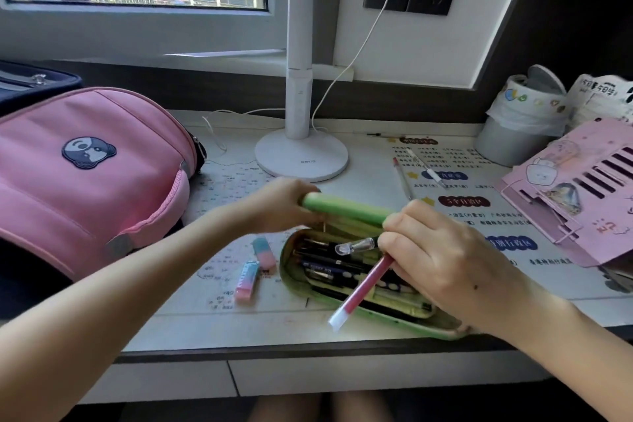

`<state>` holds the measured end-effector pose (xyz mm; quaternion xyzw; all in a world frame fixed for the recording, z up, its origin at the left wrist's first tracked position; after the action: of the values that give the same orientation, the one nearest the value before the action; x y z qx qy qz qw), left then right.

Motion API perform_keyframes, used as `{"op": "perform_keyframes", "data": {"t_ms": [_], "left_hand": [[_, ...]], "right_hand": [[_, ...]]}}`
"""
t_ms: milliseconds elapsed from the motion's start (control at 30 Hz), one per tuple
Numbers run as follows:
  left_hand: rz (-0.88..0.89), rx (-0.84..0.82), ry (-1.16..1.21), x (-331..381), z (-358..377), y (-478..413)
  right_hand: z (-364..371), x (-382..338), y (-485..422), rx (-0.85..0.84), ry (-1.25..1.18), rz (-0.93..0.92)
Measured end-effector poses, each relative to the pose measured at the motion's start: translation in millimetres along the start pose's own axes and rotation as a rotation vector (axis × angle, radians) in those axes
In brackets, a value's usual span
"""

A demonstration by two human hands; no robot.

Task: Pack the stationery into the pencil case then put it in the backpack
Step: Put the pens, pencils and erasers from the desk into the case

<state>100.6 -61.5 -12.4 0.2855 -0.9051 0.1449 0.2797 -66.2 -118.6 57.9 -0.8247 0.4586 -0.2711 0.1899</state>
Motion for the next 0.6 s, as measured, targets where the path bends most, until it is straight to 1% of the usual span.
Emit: {"op": "perform_keyframes", "data": {"t_ms": [67, 133, 200, 333, 433, 533, 600], "left_hand": [[-0.060, 0.140, 0.103, -11, -13, -11], [-0.149, 0.265, 0.303, -26, -18, -19], [-0.256, 0.381, 0.447, -45, -16, -24], [-0.438, 0.563, 0.570, -84, -9, -27], [-0.511, 0.603, 0.624, -94, -6, -27], [-0.540, 0.560, 0.730, -102, 0, -30], [-0.563, 0.480, 0.779, -107, 5, -31]], "right_hand": [[6, 0, -4, -0.024, 0.050, -0.017], [21, 2, -10, -0.092, 0.050, -0.015], [41, 8, -18, -0.192, -0.014, 0.021], [88, 14, -32, -0.417, -0.198, 0.068], [120, 21, -38, -0.556, -0.275, 0.145], [127, 35, -47, -0.556, -0.315, 0.275], [126, 46, -50, -0.521, -0.330, 0.343]]}}
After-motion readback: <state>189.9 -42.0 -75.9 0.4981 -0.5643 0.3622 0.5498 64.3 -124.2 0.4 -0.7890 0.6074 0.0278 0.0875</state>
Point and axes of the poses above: each hand's wrist, its own y-axis away from the middle knuckle, its own z-axis out of the palm, x = y × z, the point moved 9 cm from there along -y, towards the middle knuckle, and after that the axes turned 9 degrees about z, right-handed, at the moved point
